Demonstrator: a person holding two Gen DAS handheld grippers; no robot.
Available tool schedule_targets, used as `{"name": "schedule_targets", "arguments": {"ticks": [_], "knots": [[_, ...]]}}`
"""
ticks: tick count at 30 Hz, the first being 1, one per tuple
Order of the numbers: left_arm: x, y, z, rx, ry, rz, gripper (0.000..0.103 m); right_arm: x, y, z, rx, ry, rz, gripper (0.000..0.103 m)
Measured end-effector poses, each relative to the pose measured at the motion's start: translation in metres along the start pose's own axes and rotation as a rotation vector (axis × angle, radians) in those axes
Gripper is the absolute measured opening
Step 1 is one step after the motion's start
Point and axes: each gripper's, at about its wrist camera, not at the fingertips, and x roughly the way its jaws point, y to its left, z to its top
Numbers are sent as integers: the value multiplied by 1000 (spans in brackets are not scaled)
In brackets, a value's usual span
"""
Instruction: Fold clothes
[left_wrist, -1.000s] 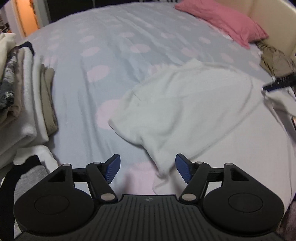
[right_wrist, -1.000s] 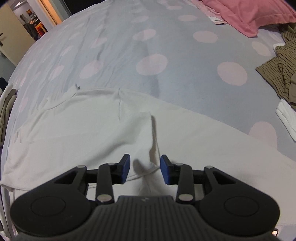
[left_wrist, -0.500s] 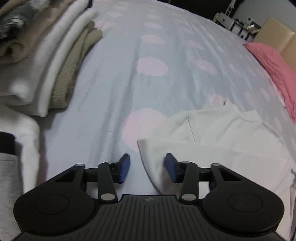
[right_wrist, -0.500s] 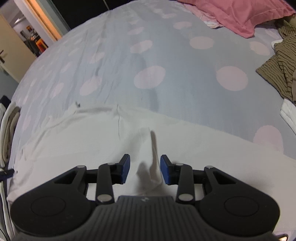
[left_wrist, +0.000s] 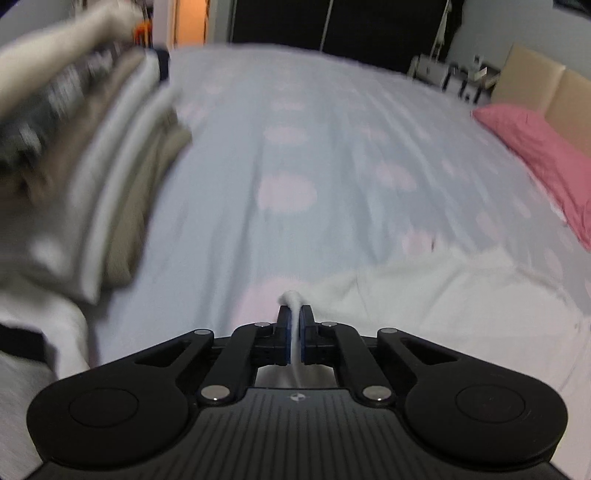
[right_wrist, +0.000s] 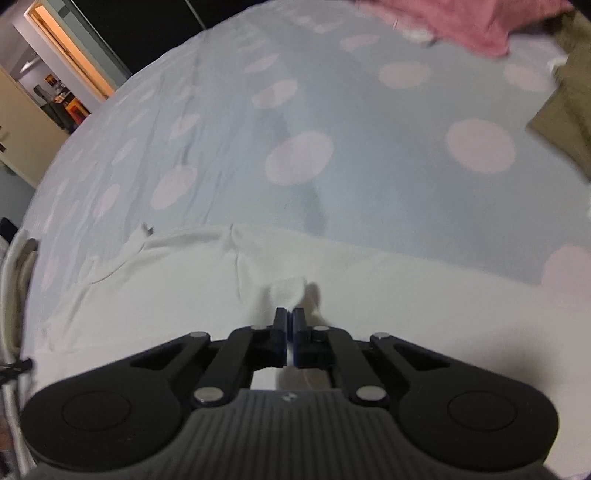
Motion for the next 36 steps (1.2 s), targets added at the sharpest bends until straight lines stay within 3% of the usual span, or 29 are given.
{"name": "schedule_targets", "arguments": {"ticks": [3, 6, 9, 12, 16, 23, 27, 33, 35, 36], "knots": [[-9, -2, 11, 9, -51, 19, 2, -12, 1, 6, 2, -59, -9, 3], [-2, -8, 10, 61, -40, 77, 2, -11, 2, 7, 3, -51, -6, 3], [14, -9, 2, 76, 33, 97, 4, -1, 3, 4, -7, -6, -8, 3], [14, -8, -2, 92, 59, 110, 11, 3, 2, 2, -6, 21, -10, 12], [-7, -3, -5, 96, 30, 87, 18, -7, 0, 3, -7, -7, -22, 27], [-43, -10, -30, 206, 44, 55, 18, -21, 3, -4, -56, 1, -1, 27], [-59, -21, -54, 277, 70, 34, 26, -28, 8, -13, -102, 28, 8, 28], [-67, -37, -76, 371, 90, 44, 27, -27, -11, -21, 7, 77, 29, 30], [-66, -38, -77, 370, 91, 50, 27, -21, -16, -24, 31, 107, 35, 42], [-65, -38, -77, 371, 96, 47, 27, -18, -18, -26, 42, 118, 31, 43]]}}
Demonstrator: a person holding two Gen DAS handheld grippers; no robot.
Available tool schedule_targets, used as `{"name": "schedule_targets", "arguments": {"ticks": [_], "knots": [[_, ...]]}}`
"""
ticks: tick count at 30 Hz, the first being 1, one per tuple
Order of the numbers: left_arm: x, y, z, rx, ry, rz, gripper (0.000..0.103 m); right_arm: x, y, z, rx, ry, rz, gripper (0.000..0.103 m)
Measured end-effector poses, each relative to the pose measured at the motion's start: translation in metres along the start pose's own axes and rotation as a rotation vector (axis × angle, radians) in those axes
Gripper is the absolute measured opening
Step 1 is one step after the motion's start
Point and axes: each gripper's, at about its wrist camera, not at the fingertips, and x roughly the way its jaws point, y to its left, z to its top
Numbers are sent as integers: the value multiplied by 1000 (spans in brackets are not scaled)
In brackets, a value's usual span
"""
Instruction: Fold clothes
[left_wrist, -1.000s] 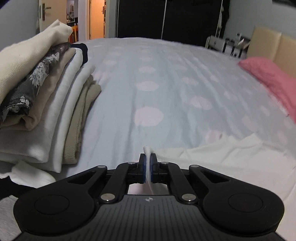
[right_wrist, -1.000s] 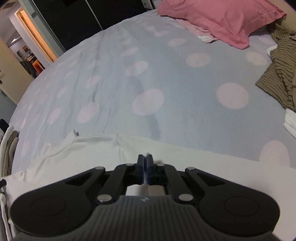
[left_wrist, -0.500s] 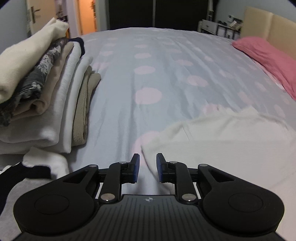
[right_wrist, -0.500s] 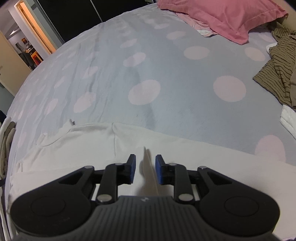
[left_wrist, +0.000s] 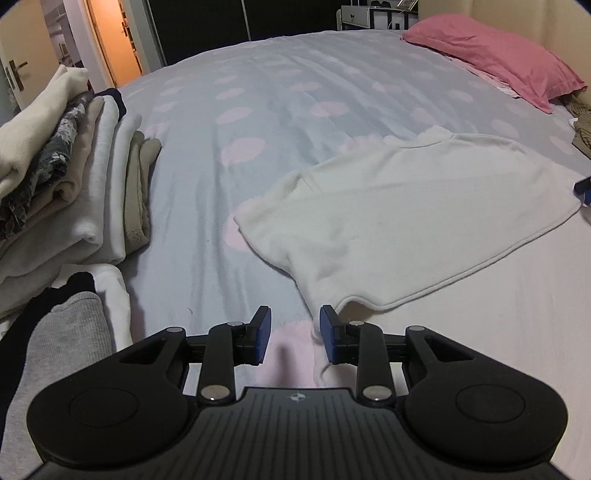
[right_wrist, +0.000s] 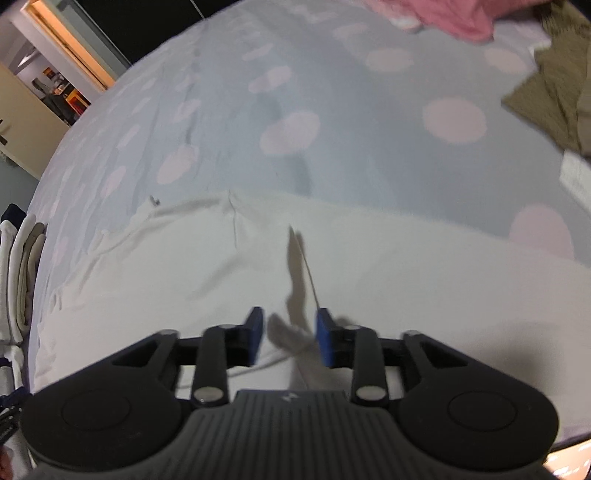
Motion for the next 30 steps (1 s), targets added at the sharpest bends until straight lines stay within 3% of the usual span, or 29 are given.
{"name": "schedule_targets", "arguments": {"ticks": [3, 6, 10, 11, 13, 16, 20, 23, 26, 28, 30], "knots": [[4, -5, -1, 21, 10, 7, 28, 9, -3, -4, 27, 11, -12, 39], [9, -12, -4, 58, 17, -9, 40, 10, -1, -4, 41, -6, -9, 18], [17, -23, -8, 106, 10, 8, 41, 2, 12, -3, -5, -31, -15, 17], [20, -24, -8, 112, 9, 21, 40, 0, 15, -3, -18, -36, -18, 17], [24, -23, -6, 103, 28, 73, 9, -2, 16, -2, -16, -39, -34, 14], [21, -14, -5, 72, 42, 101, 7, -5, 15, -1, -1, -41, -71, 11], [34, -11, -14, 97, 110, 107, 7, 1, 6, -1, 11, -7, -103, 10], [35, -15, -17, 135, 114, 108, 7, 11, -1, -4, 23, 18, -114, 10], [30, -3, -14, 97, 127, 53, 14, 12, 0, -3, 8, 28, -113, 11], [23, 5, -9, 89, 147, 20, 31, 10, 2, -3, -5, 32, -116, 17], [12, 12, -3, 84, 159, -9, 48, 4, 3, -2, -16, 26, -124, 31]]}}
